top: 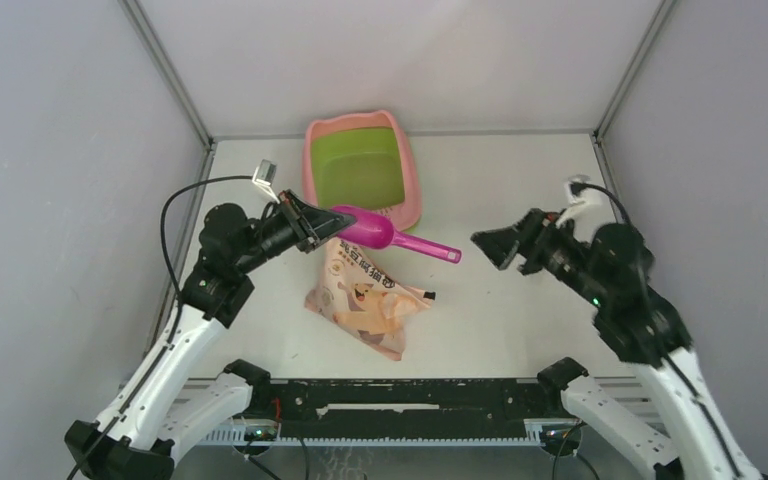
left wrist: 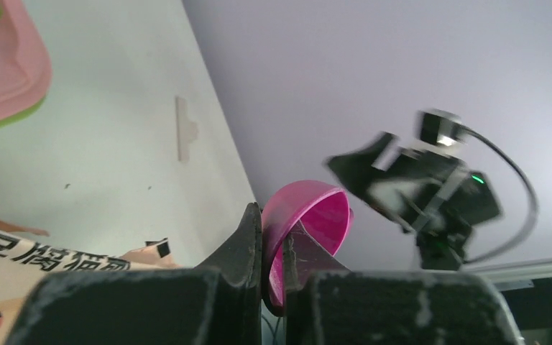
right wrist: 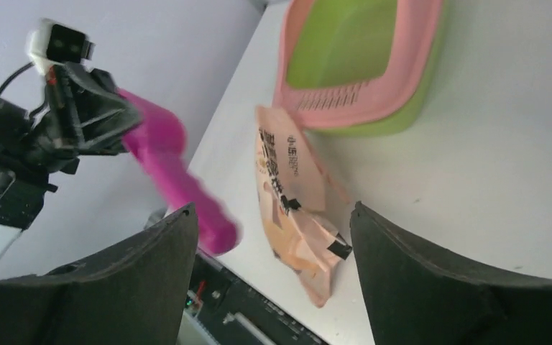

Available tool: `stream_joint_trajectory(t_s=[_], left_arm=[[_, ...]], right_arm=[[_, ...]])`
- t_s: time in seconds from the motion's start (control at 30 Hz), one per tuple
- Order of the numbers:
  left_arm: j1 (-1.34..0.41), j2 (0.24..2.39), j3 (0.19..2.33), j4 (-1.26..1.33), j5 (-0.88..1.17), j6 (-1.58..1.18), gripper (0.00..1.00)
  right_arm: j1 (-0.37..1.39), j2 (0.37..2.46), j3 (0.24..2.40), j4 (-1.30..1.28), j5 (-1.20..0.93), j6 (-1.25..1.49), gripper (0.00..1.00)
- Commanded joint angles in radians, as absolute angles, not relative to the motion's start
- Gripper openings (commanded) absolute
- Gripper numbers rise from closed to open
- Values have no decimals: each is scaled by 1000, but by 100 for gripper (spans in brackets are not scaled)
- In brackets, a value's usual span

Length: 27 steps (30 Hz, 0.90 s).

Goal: Fill the litter box with clean litter
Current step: Pick up the spatula from the center of the board.

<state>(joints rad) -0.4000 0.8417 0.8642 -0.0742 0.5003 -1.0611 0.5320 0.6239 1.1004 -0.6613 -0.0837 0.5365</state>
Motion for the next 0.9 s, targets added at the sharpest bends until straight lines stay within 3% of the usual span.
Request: stream_joint_trajectory(t_s=[0.0, 0.1, 0.27, 0.53, 0.87], left_arm=[[-383, 797, 829, 116, 567, -1168, 0], [-371, 787, 779, 198, 575, -1240, 0], [-367, 816, 726, 286, 572, -1309, 0], [-366, 832, 704, 299, 557, -1336, 0], [-367, 868, 693, 330, 537, -1338, 0]], right_arm=[[294, 640, 913, -361, -677, 746, 82], [188, 646, 811, -141, -877, 888, 78], [186, 642, 762, 50, -939, 988, 78], [198, 653, 709, 271, -943, 1164, 78], [273, 688, 710, 320, -896, 1187, 74]])
